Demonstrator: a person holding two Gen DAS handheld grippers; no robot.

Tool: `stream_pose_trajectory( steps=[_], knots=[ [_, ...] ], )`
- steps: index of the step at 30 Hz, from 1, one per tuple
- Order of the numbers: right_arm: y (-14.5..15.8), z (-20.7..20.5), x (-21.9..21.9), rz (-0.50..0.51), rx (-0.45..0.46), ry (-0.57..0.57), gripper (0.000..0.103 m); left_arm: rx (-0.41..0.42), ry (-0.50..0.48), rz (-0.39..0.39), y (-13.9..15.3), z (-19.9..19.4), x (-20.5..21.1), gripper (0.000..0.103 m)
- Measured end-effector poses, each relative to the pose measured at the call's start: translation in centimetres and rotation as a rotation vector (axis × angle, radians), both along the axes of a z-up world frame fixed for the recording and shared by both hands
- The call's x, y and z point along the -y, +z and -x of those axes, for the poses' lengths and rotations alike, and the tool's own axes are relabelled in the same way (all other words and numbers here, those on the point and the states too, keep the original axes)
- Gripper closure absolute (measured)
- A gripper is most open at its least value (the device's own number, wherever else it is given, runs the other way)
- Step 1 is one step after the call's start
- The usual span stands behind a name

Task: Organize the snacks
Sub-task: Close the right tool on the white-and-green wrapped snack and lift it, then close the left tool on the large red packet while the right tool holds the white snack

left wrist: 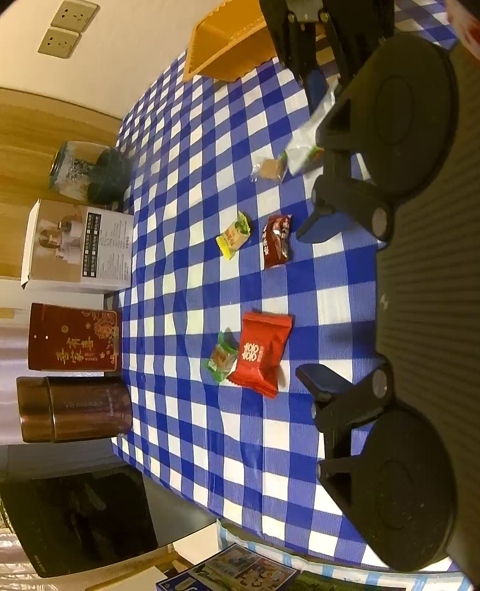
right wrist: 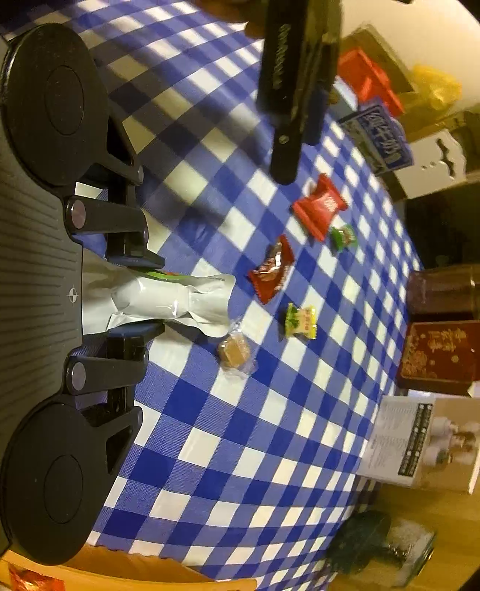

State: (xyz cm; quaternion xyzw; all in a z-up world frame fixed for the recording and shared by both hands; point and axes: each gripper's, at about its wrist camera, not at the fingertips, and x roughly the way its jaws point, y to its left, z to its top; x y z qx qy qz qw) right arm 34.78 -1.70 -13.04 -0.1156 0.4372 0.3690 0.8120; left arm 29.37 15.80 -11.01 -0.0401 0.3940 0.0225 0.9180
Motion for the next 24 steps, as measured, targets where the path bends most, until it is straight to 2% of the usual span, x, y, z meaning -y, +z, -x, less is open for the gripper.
stream_pose_trajectory(
  steps=[11,18,21,24],
  knots=[
    [2.7,-1.0,-0.3,-0.133,0.043,-0.219,0.072,0.077,0.087,-0.008,-1.0,-1.8,-3.1,0.034],
    [2.9,-2.1,-0.3,-0.176,0.033,-0.277,0.072,0.091,0.017,-0.063,-3.1,-3.9,-2.8,0.036],
    [2.6,-2.2,-0.3,-0.169,0.033,-0.278,0.072,0.106,0.014,-0.075,-3.5,-4.6,-2.6,0.041],
    [2.3,-2.3,-0.1,-0.166,0.029,-0.284,0.072,0.105,0.009,-0.089,-3.9,-5.2,-2.6,0.042]
  ],
)
